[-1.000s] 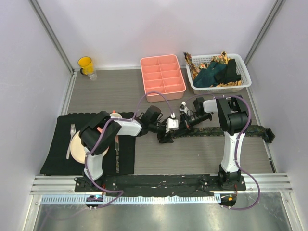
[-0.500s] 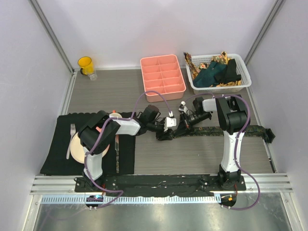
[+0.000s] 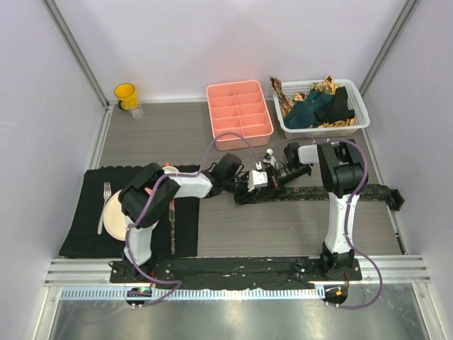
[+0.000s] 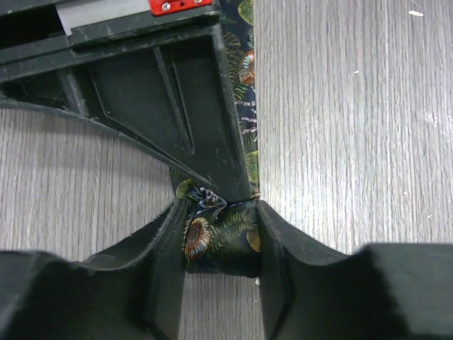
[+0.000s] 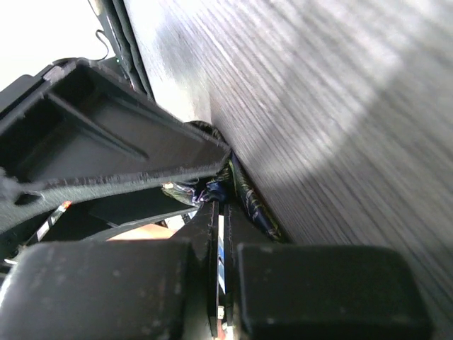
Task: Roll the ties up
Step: Roll the tie at the center of the board.
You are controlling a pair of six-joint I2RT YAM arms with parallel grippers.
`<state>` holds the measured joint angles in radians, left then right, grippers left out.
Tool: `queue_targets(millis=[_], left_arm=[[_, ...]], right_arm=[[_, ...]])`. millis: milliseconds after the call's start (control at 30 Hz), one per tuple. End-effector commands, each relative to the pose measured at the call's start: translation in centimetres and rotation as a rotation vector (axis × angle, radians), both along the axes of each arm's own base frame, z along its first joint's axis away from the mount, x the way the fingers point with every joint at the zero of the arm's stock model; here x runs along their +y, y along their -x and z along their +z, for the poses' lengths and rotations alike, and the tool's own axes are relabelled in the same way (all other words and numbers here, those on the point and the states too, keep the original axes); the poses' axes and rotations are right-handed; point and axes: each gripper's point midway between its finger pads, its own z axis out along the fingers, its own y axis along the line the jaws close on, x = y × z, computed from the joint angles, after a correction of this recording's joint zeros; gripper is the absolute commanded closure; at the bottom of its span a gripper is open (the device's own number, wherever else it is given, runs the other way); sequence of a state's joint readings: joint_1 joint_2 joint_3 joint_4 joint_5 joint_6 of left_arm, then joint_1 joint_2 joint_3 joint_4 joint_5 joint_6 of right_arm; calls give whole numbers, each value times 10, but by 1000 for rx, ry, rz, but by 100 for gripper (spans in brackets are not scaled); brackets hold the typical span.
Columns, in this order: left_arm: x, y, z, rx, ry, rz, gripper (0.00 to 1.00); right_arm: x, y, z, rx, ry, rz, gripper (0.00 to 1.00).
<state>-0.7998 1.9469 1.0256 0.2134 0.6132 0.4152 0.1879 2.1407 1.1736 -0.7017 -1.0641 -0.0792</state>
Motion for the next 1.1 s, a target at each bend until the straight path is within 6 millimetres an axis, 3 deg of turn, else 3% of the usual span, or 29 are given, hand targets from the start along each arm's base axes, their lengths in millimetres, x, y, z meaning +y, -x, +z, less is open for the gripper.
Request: queue_targets(millis=[0, 67, 167, 300, 400, 500, 833, 900, 933, 1067], left_arm=[[5, 9, -22, 49, -104, 11, 63], [18, 16, -30, 65, -165, 6, 73], [38, 23, -40, 70, -255, 4, 80], [54, 31, -46, 87, -316, -2, 81], [54, 32, -46, 94, -317, 3, 80], [51, 30, -46, 103, -315, 15, 80], [50, 28, -48, 106, -317, 20, 78], [51, 29, -49, 108, -319, 19, 78], [50, 30, -48, 108, -315, 14, 78], [54, 33, -50, 107, -317, 0, 76]], right_arm=[[-22, 7, -46, 52, 218, -6, 99], [-19, 1, -36, 35, 196, -18, 97], [-12, -7, -11, -1, 154, -33, 90], [-7, -11, 22, -42, 106, -38, 82], [-4, -12, 38, -33, 88, -63, 70], [-3, -9, 37, -25, 103, -64, 64], [5, -2, 21, -12, 111, -13, 57], [5, -3, 20, -18, 107, -8, 64], [6, -4, 20, -21, 104, -8, 76], [3, -13, 25, -60, 124, -11, 99]])
